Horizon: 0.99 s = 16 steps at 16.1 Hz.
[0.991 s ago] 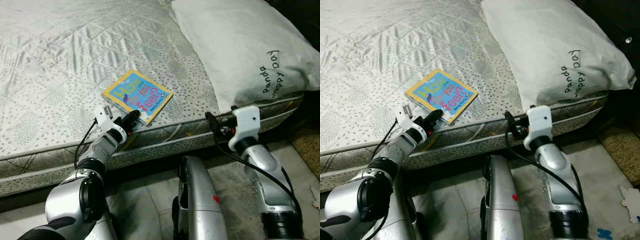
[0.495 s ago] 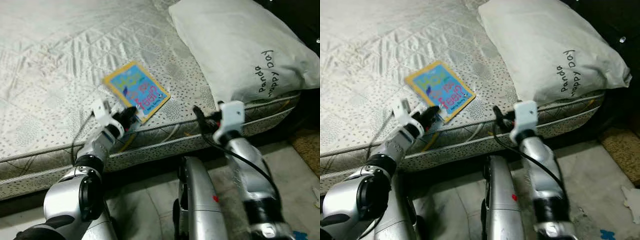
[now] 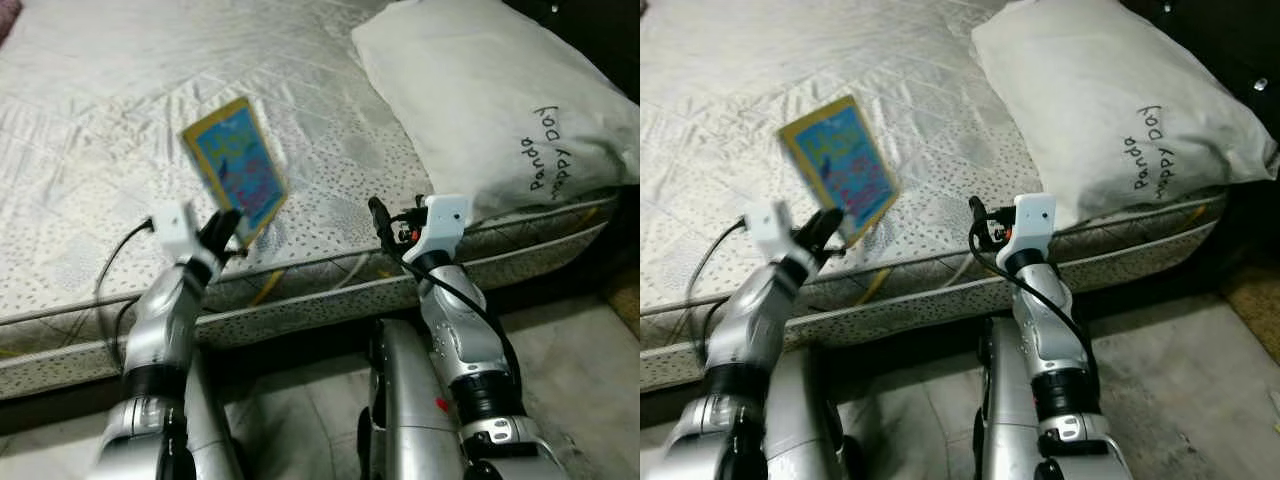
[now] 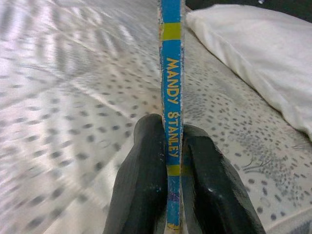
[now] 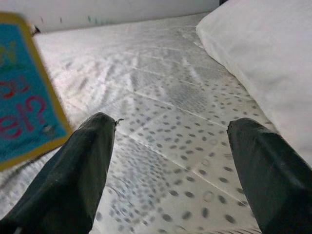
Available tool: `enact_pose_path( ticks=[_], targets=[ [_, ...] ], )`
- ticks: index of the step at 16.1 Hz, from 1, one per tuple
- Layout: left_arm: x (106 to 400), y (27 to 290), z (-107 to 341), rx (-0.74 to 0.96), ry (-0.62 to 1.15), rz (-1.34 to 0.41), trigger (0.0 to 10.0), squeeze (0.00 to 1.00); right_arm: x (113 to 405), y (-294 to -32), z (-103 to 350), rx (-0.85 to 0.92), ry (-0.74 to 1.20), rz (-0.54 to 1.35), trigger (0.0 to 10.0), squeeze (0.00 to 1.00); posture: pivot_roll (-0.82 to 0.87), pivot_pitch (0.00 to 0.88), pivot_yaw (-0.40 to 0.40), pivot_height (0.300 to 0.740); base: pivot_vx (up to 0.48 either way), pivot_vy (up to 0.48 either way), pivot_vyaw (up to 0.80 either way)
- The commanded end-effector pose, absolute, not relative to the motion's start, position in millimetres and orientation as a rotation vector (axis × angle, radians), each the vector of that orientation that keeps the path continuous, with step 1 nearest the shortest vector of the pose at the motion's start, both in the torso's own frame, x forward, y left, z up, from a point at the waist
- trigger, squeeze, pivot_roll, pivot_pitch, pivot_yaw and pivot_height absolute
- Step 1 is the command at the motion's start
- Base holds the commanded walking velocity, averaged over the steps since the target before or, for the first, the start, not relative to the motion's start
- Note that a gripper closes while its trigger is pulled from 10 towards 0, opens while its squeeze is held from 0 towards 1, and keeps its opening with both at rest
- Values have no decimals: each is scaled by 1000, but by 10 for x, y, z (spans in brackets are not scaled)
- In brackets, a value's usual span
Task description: Clean up the room
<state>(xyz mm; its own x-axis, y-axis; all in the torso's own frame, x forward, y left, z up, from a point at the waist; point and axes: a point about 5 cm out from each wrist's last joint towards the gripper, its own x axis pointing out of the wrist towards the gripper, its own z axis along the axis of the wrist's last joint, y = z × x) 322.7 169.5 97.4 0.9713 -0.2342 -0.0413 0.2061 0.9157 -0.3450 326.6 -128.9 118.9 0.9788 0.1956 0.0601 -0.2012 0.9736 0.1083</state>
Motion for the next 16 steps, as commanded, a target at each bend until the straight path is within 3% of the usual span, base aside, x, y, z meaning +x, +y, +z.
enact_pose_path(
  ticks=[1,3,4,5,6,16],
  targets=[
    [3174,1690,1024,-308,71,-210,0,0,3286,-1278,1206,156,-58,199,10000,0,-3,0,39,467,0,0,0],
    [3015,1609,967,-284,84,-189,0,0,3289,-1253,1226,188,-75,217,10000,0,0,0,32,467,0,0,0],
    [2950,1578,956,-268,83,-178,4706,0,3294,-1236,1241,192,-80,225,10000,0,-2,0,28,476,0,0,0],
    [2907,1563,962,-266,77,-171,5765,0,3303,-1227,1250,198,-81,226,10000,0,-3,0,24,485,0,0,0],
    [2890,1564,940,-284,82,-151,10000,0,3311,-1224,1259,199,-83,229,10000,0,-3,0,23,495,0,0,0],
    [2907,1454,1144,-160,51,-94,10000,0,3317,-1303,1245,188,-88,208,10000,0,-14,0,25,604,0,0,0]
  ],
)
